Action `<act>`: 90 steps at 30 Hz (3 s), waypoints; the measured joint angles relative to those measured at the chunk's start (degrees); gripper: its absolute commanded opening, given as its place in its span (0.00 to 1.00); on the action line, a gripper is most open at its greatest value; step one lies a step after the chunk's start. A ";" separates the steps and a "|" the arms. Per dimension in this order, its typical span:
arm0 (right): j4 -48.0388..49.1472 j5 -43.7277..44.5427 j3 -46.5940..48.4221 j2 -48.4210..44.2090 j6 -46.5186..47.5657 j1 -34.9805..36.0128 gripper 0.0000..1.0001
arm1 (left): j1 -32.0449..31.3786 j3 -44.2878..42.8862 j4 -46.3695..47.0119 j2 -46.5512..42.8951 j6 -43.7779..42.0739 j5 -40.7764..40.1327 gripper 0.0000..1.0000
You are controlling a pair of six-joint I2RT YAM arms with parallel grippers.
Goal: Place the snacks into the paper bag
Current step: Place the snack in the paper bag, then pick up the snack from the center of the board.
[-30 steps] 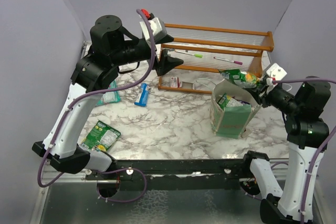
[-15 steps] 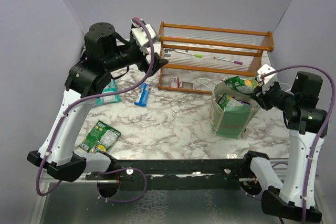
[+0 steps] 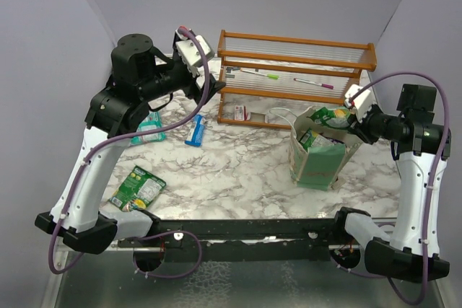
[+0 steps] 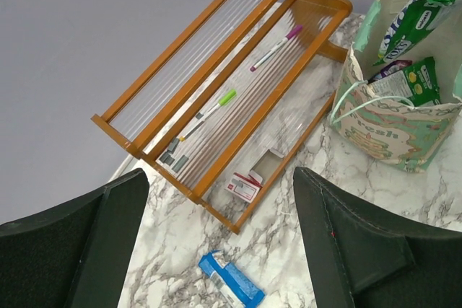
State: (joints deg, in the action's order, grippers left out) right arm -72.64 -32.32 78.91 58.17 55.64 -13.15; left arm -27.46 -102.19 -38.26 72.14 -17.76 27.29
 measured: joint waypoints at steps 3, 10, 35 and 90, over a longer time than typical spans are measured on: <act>-0.22 0.15 0.00 0.00 2.38 0.00 0.10 | 0.44 0.22 0.02 -0.02 0.00 0.00 0.84; -0.11 0.11 0.00 1.73 4.33 0.00 0.10 | 1.66 0.44 0.00 -0.02 0.02 0.00 0.84; 3.96 0.42 -4.04 9.33 2.62 5.25 0.16 | 3.50 2.14 0.09 0.13 0.11 0.04 0.84; 5.35 3.78 8.48 10.62 -14.71 11.23 0.75 | 11.50 15.72 0.46 -2.56 3.26 -8.74 0.91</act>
State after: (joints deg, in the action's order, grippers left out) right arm -67.29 -28.53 87.39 68.79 40.93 -1.91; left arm -15.97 -86.48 -37.80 69.58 -14.50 18.55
